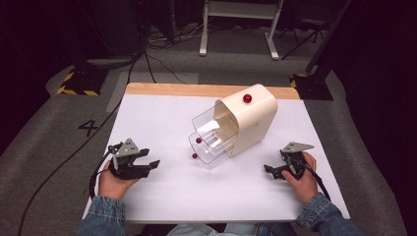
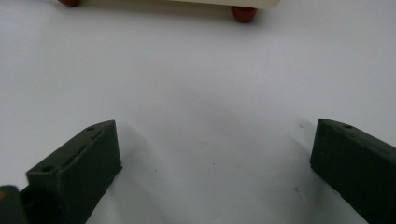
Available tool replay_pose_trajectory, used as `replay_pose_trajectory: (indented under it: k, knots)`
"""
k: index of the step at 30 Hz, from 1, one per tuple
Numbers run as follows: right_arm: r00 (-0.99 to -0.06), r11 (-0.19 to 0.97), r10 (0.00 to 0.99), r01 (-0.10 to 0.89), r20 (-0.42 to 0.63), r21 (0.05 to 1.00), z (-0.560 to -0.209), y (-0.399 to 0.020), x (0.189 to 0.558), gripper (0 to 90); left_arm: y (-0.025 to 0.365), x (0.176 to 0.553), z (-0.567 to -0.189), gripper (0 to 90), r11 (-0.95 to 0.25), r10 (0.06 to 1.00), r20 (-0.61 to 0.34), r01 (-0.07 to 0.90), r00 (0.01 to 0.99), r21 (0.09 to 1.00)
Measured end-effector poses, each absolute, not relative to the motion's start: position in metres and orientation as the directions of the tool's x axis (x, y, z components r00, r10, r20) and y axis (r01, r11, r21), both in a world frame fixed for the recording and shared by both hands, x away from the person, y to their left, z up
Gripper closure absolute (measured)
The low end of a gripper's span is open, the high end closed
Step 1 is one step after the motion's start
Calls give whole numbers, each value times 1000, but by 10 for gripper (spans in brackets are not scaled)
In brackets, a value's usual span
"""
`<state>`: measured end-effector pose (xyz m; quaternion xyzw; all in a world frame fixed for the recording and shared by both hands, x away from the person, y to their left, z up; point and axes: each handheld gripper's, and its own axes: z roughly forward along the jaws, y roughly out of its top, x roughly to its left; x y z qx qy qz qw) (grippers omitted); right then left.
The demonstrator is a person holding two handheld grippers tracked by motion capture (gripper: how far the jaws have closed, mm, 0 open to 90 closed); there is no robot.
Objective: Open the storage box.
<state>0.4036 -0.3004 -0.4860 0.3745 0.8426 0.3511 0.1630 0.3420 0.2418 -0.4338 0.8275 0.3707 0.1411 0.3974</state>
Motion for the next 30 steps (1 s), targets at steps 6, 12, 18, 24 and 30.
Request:
replay_pose_trajectory:
  k: [6,12,18,24,30]
  knots:
    - [-666,473,746,517,-11,714,-486,-300,404,15,243,343,-452,396,-460,743,-38,552,668,696]
    - [-666,473,745,517,-11,714,-486,-300,404,15,239,346,-464,378,-502,748,-16,582,663,640]
    - [-666,473,745,517,-11,714,-486,-300,404,15,235,346,-472,339,-516,752,2,586,659,625]
    - [-666,473,745,517,-11,714,-486,-300,404,15,241,346,-482,223,-465,758,-16,559,652,686]
    - [-667,473,745,517,-12,713,-486,-300,404,15,240,345,-482,212,-465,764,-4,555,645,689]
